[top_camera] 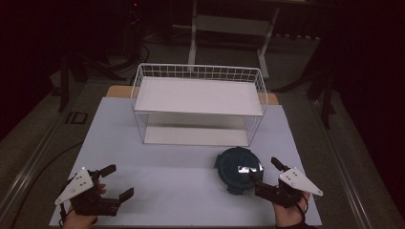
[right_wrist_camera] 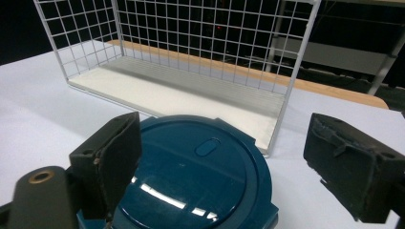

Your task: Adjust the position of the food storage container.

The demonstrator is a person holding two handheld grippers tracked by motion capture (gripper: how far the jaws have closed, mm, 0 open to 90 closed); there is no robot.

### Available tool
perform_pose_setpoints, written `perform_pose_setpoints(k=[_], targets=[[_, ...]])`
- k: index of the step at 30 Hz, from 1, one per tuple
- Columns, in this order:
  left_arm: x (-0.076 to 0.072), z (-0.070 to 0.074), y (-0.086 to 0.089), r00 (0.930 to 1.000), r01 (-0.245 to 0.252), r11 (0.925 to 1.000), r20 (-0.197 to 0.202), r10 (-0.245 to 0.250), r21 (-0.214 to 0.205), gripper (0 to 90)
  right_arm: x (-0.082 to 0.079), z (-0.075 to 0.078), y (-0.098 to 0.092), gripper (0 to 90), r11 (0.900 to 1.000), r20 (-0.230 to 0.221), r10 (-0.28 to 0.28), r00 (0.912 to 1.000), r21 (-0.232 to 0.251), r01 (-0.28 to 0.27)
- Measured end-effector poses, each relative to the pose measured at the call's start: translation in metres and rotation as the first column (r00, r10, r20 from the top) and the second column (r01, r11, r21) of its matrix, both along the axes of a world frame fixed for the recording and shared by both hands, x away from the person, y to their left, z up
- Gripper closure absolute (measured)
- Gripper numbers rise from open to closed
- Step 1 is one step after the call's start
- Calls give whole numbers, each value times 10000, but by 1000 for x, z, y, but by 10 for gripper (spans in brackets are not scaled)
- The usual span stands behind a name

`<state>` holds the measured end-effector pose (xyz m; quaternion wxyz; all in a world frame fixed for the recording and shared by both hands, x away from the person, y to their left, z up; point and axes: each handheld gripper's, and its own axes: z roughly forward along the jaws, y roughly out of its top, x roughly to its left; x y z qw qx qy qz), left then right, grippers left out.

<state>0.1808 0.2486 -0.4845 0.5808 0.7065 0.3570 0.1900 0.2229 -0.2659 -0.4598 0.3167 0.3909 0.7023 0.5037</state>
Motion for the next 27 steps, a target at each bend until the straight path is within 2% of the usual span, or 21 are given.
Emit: perform_pose_setpoints(k=[5, 10, 17, 22, 27], targets=[[-1, 0, 0, 10000, 5, 10000, 58, -5, -1, 0, -5, 10, 3, 128, 9996, 104, 157, 9998, 238, -160], [-1, 1, 0, 9999, -13, 10000, 121, 13, 14, 0, -7, 21, 6, 128, 9991, 291, 294, 9991, 282, -302], [-1, 1, -1, 9998, 67, 10000, 183, -68, 35, 0, 0, 37, 6, 125, 9986, 336, 492, 9982, 181, -499], [-1, 2, -1, 9998, 78, 10000, 188, -77, -10, 0, 8, 45, 3, 118, 9968, 741, 792, 9941, -1, -794], [-2, 2, -1, 9997, 86, 10000, 227, -85, -17, 0, 18, 48, -2, 109, 9979, 330, 643, 9974, -142, -639]])
